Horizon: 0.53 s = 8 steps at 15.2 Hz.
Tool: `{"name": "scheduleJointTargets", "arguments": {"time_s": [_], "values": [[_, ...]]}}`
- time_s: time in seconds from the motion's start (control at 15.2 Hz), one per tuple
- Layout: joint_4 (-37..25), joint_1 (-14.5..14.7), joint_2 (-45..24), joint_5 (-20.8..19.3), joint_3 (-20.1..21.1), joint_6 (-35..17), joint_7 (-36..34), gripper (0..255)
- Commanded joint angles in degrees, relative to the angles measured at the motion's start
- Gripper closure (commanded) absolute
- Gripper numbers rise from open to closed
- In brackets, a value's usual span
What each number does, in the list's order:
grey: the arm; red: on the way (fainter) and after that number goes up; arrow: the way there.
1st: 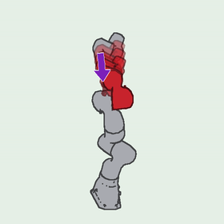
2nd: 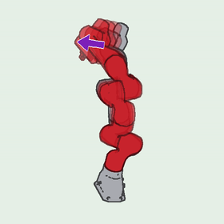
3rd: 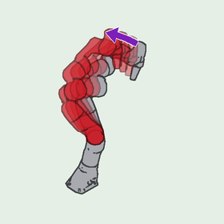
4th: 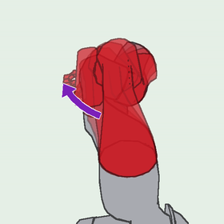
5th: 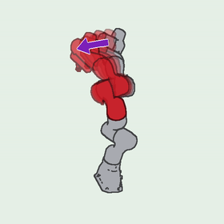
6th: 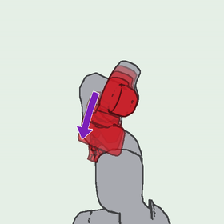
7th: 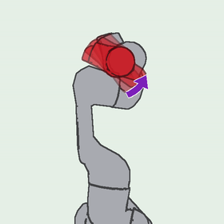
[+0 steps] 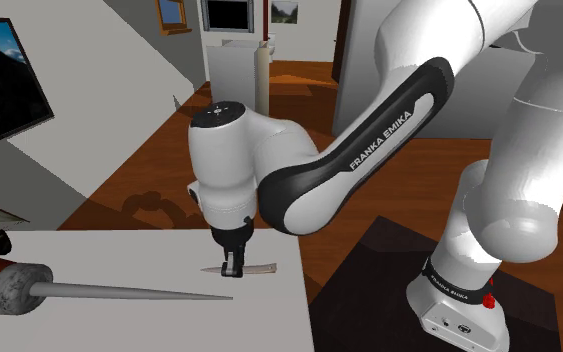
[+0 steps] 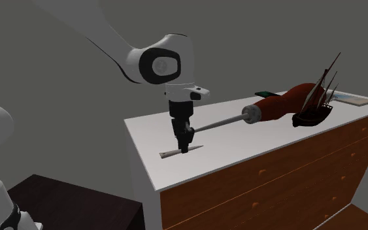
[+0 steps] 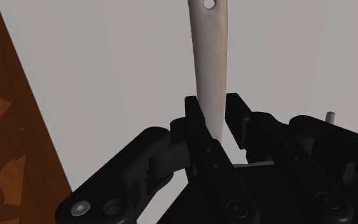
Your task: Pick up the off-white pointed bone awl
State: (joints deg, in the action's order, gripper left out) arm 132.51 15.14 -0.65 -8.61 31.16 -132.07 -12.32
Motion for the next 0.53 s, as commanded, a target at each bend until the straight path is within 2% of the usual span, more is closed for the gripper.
{"name": "scheduleJointTargets", "arguments": {"time_s": [0.0,0.46], "values": [[0.4,-0.2,0.5,0.5,-0.2,0.6,0.3,255],[-1.8,-0.2,4.2,3.4,-0.4,5.8,2.9,255]]}}
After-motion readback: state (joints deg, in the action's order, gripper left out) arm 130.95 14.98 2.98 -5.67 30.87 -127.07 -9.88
